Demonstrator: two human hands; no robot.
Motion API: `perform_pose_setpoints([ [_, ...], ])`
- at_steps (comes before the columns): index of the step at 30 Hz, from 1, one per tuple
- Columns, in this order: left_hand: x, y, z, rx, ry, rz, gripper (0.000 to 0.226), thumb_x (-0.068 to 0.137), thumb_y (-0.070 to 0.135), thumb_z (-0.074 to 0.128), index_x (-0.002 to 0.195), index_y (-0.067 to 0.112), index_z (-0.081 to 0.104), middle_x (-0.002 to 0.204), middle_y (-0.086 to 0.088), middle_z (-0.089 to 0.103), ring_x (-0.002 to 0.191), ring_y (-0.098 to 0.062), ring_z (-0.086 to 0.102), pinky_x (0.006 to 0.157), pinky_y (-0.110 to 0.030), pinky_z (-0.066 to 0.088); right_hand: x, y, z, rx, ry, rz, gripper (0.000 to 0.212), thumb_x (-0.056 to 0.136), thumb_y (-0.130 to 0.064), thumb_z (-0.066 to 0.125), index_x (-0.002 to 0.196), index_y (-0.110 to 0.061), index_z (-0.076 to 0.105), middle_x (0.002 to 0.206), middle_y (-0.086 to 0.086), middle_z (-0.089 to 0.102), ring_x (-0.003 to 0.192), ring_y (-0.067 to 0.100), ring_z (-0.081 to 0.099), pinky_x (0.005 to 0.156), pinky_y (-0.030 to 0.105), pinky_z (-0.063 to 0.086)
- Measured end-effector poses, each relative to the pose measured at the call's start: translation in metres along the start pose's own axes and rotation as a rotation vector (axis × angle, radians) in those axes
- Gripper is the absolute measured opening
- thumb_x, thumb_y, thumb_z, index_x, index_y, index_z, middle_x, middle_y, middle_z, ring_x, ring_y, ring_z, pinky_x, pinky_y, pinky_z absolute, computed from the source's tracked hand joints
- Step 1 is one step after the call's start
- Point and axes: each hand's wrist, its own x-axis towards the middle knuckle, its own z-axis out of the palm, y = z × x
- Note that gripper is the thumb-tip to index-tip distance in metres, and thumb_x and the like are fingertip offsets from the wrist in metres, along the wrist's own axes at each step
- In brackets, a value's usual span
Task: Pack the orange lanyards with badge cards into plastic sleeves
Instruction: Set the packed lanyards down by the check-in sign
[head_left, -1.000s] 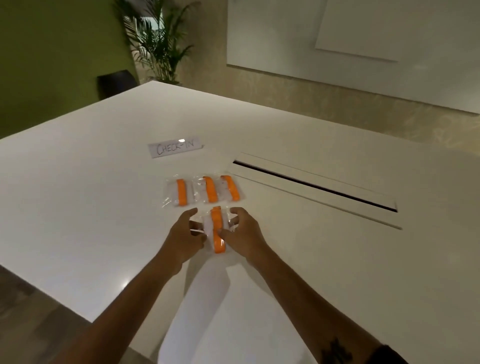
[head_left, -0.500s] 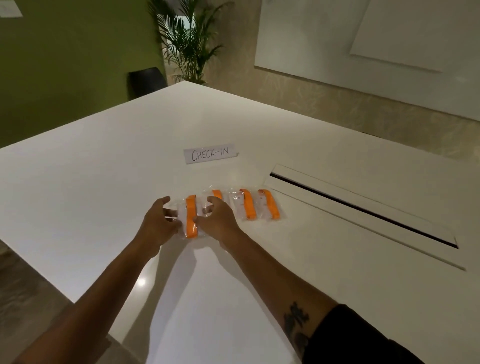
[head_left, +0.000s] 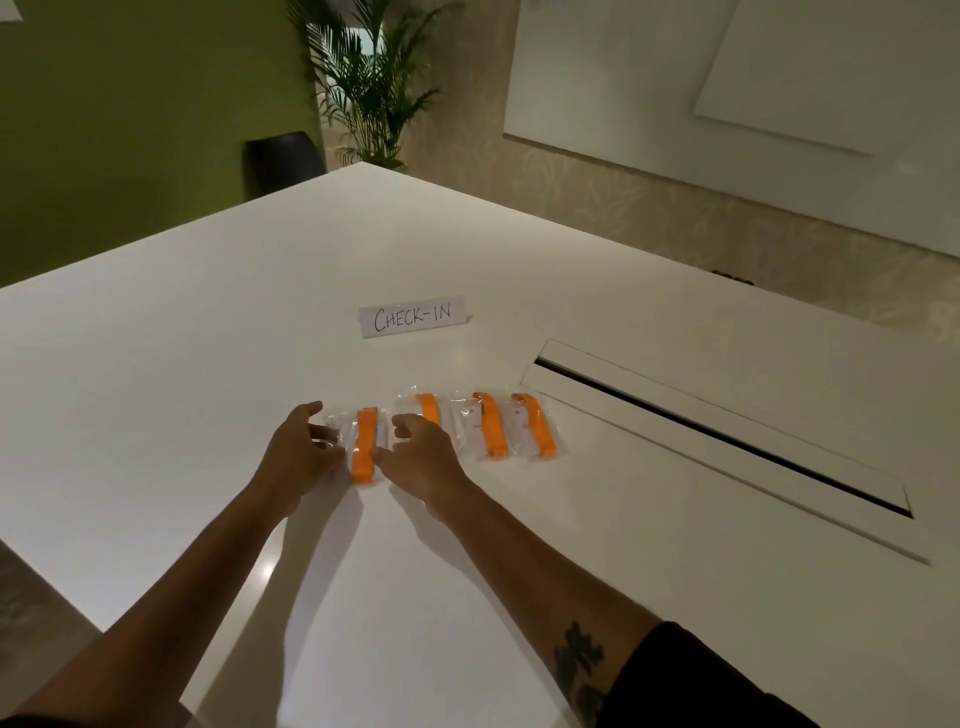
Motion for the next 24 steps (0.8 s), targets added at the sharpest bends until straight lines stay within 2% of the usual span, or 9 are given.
perform_pose_setpoints([
  [2,0.000,0.001,0.001,0.055,-0.008,0.036,0.072,0.089,0.000,0.076,0.153,0.011,0.044,0.124,-0.014,0.067,0.106,-0.031,0.066,0.087,-0.045,0.060,-0.002,0.004,-0.004,-0.014,0.006,-0.016,0.068,0.092,-0.026,0.077,0.154,-0.015,0.050,0.152,0.005,0.059,0.133,0.022,0.062,0.107,0.033,0.052],
  [5,0.001,0.001,0.002,0.156,-0.011,0.085,0.068,0.090,0.006,0.076,0.151,0.009,0.046,0.128,-0.016,0.066,0.104,-0.030,0.066,0.093,-0.045,0.056,-0.005,0.009,-0.013,-0.052,0.043,-0.053,0.065,0.093,-0.027,0.077,0.152,-0.014,0.052,0.150,0.007,0.060,0.132,0.023,0.062,0.105,0.029,0.050],
  [7,0.001,0.001,0.003,0.241,-0.002,0.115,0.071,0.088,0.012,0.078,0.151,0.007,0.046,0.133,-0.019,0.063,0.112,-0.035,0.065,0.100,-0.047,0.053,-0.010,0.012,-0.020,-0.102,0.071,-0.085,0.064,0.094,-0.028,0.076,0.152,-0.014,0.052,0.152,0.007,0.059,0.134,0.023,0.059,0.104,0.025,0.044],
  [10,0.001,-0.003,0.008,0.420,0.046,0.204,0.077,0.086,0.020,0.081,0.151,0.001,0.045,0.143,-0.027,0.054,0.135,-0.043,0.050,0.113,-0.054,0.040,-0.019,0.020,-0.035,-0.221,0.102,-0.155,0.064,0.098,-0.032,0.070,0.155,-0.015,0.046,0.159,0.006,0.050,0.148,0.024,0.044,0.118,0.032,0.035],
  [13,-0.010,0.001,0.020,0.498,0.080,0.307,0.081,0.090,0.032,0.077,0.153,-0.001,0.039,0.150,-0.029,0.046,0.143,-0.046,0.040,0.112,-0.061,0.039,-0.032,0.032,-0.053,-0.359,0.175,-0.242,0.064,0.100,-0.035,0.068,0.154,-0.013,0.043,0.160,0.008,0.046,0.152,0.027,0.036,0.122,0.040,0.034],
  [15,-0.023,0.010,0.029,0.521,0.101,0.358,0.085,0.093,0.049,0.067,0.155,0.000,0.037,0.157,-0.028,0.039,0.148,-0.045,0.035,0.113,-0.063,0.039,-0.041,0.041,-0.066,-0.456,0.231,-0.291,0.067,0.100,-0.036,0.067,0.156,-0.012,0.039,0.164,0.009,0.041,0.155,0.029,0.031,0.125,0.045,0.033],
  [17,-0.035,0.021,0.039,0.586,0.094,0.435,0.094,0.091,0.069,0.043,0.156,0.000,0.037,0.162,-0.027,0.034,0.152,-0.044,0.029,0.117,-0.063,0.034,-0.051,0.051,-0.080,-0.526,0.287,-0.318,0.072,0.100,-0.038,0.065,0.160,-0.014,0.034,0.168,0.009,0.036,0.159,0.029,0.025,0.129,0.047,0.028],
  [20,-0.055,0.036,0.057,0.575,0.085,0.519,0.102,0.086,0.073,0.028,0.158,0.001,0.033,0.166,-0.027,0.027,0.156,-0.045,0.021,0.118,-0.069,0.025,-0.065,0.069,-0.102,-0.585,0.345,-0.307,0.076,0.101,-0.042,0.061,0.164,-0.017,0.027,0.173,0.008,0.028,0.162,0.029,0.018,0.131,0.047,0.022],
  [24,-0.086,0.054,0.084,0.566,0.069,0.616,0.106,0.089,0.080,0.013,0.162,0.005,0.027,0.171,-0.023,0.018,0.160,-0.042,0.010,0.124,-0.065,0.013,-0.088,0.096,-0.132,-0.610,0.384,-0.226,0.077,0.104,-0.049,0.052,0.167,-0.018,0.019,0.177,0.006,0.016,0.164,0.027,0.010,0.132,0.046,0.015],
])
